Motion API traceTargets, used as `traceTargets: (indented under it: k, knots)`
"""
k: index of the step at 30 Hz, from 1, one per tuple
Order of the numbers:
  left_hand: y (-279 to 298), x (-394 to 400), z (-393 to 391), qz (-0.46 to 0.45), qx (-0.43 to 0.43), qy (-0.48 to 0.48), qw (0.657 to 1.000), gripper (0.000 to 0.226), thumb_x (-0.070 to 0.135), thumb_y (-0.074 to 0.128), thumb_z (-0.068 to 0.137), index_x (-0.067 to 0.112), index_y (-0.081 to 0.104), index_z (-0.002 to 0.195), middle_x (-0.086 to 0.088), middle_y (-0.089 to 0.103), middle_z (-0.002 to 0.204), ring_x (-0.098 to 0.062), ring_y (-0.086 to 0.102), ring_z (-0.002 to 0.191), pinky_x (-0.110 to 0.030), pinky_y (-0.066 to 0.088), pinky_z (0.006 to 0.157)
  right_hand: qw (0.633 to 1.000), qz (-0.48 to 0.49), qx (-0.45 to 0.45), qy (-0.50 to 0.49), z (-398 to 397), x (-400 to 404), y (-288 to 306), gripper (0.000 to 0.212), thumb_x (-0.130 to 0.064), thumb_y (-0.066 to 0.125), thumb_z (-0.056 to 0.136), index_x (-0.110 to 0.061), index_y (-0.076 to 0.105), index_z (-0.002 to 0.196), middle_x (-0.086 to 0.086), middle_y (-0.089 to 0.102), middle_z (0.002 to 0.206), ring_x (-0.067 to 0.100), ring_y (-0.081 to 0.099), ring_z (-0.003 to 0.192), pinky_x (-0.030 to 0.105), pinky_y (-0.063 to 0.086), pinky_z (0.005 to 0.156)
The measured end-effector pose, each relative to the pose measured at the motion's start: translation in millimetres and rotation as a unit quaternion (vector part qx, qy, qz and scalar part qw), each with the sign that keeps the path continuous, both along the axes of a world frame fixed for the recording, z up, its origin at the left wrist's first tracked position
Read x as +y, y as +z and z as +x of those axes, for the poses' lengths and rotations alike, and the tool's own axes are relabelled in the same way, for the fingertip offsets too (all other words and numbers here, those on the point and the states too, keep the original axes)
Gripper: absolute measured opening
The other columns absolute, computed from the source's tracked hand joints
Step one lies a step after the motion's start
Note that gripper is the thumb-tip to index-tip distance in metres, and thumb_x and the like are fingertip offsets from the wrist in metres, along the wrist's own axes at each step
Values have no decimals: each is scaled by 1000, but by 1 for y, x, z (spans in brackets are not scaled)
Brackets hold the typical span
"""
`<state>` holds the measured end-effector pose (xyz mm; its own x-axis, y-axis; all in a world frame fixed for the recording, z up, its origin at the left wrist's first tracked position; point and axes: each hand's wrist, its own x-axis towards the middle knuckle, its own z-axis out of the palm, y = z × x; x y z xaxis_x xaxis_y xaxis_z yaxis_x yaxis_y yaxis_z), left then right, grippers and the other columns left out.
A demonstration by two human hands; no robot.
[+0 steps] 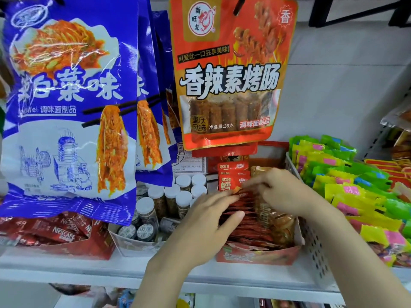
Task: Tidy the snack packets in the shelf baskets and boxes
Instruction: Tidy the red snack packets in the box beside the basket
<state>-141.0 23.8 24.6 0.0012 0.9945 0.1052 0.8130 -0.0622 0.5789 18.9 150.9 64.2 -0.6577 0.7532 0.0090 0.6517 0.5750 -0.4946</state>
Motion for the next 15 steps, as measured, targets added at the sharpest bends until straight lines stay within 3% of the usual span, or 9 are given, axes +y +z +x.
traceTargets:
  k: [3,7,12,15]
  knots:
    - [-1,1,-1,-1,10,-7,1000,50,55,35,99,41,36,147,27,26,152,4,15,140,-17,12,112,986,107,96,-83,-7,2,-6,37,-3,46,95,-20,71,117,0,72,115,17,65,109,27,48,99]
    - [-2,2,-2,18,-21,1,1000,42,49,38,101,41,46,142,26,36,146,5,26,136,-16,20,110,985,146,17,-91,-16,6,-27,32,-21,57,97,-23,64,128,3,67,123,24,50,115,36,42,102]
    - [-2,7,-6,44,-37,12,998,32,35,45,102,37,60,131,22,52,131,4,43,123,-17,33,105,980,154,72,-103,-17,15,-32,29,-23,75,83,-27,72,112,-11,69,92,11,42,95,25,41,86]
    - [-1,12,-6,56,-47,22,997,28,33,45,102,36,64,123,20,56,121,2,48,114,-19,39,98,982,152,48,-97,-16,17,-32,19,-27,78,79,-29,77,98,-8,68,90,12,44,97,25,41,83]
